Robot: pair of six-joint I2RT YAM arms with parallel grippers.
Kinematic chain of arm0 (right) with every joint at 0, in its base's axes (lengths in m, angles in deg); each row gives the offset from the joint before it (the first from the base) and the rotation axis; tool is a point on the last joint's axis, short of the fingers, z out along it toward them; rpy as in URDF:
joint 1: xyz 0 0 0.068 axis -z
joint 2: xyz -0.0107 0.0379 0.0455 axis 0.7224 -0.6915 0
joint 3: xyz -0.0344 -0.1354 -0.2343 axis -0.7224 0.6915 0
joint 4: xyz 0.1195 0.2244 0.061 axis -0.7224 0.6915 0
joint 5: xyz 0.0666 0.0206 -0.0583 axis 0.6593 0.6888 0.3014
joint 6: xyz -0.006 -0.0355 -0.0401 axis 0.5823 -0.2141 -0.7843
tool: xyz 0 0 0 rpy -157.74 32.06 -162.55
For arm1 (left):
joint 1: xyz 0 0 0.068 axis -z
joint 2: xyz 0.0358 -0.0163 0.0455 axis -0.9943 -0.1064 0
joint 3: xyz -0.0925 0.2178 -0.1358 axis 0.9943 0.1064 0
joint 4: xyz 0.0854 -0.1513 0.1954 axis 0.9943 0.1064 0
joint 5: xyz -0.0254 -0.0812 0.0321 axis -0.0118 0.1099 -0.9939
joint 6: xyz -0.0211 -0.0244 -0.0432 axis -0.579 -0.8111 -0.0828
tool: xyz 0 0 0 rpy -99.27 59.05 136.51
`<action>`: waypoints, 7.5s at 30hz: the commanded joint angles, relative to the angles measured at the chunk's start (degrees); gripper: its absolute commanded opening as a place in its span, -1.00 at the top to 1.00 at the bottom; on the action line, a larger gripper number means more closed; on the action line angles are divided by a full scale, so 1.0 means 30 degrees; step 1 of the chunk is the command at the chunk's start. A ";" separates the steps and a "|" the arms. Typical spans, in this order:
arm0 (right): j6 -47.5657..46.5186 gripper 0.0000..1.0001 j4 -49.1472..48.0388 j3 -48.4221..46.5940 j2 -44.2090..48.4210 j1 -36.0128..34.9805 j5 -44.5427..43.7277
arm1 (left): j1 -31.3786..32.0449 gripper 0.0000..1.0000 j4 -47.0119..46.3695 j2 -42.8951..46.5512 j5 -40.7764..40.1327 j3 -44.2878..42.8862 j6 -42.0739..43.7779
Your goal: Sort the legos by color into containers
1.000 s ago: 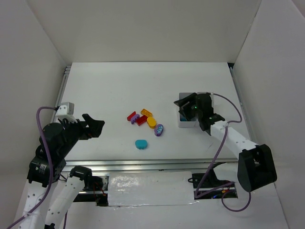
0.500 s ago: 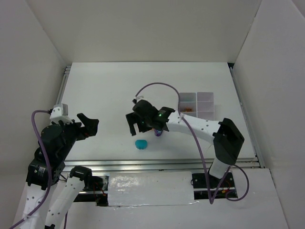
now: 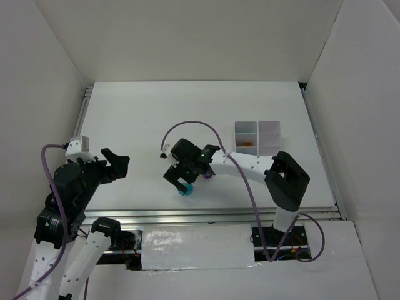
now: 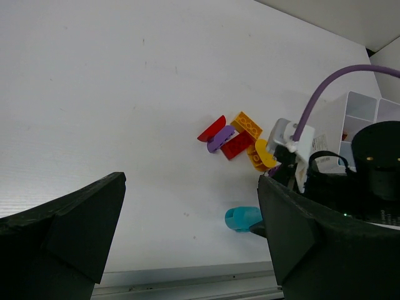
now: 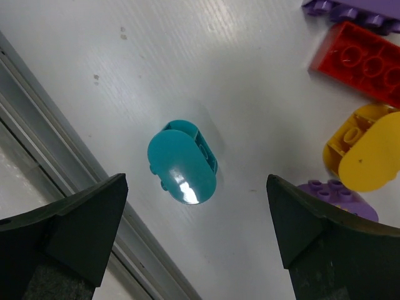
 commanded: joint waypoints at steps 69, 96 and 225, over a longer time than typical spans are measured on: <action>2.8778 0.66 -0.1819 1.0692 1.2555 1.0062 -1.2961 | -0.0063 -0.99 -0.0929 0.0409 0.0937 0.0016 0.0368; 3.1766 0.54 -0.2666 1.0691 1.1325 1.0121 -1.3342 | -0.0063 -0.99 -0.1076 0.0526 0.1406 0.0075 0.0514; 1.9959 -0.56 0.0788 0.7556 1.3666 1.1439 -0.9708 | -0.0004 -0.99 -0.1282 0.0702 0.1933 0.0163 0.0749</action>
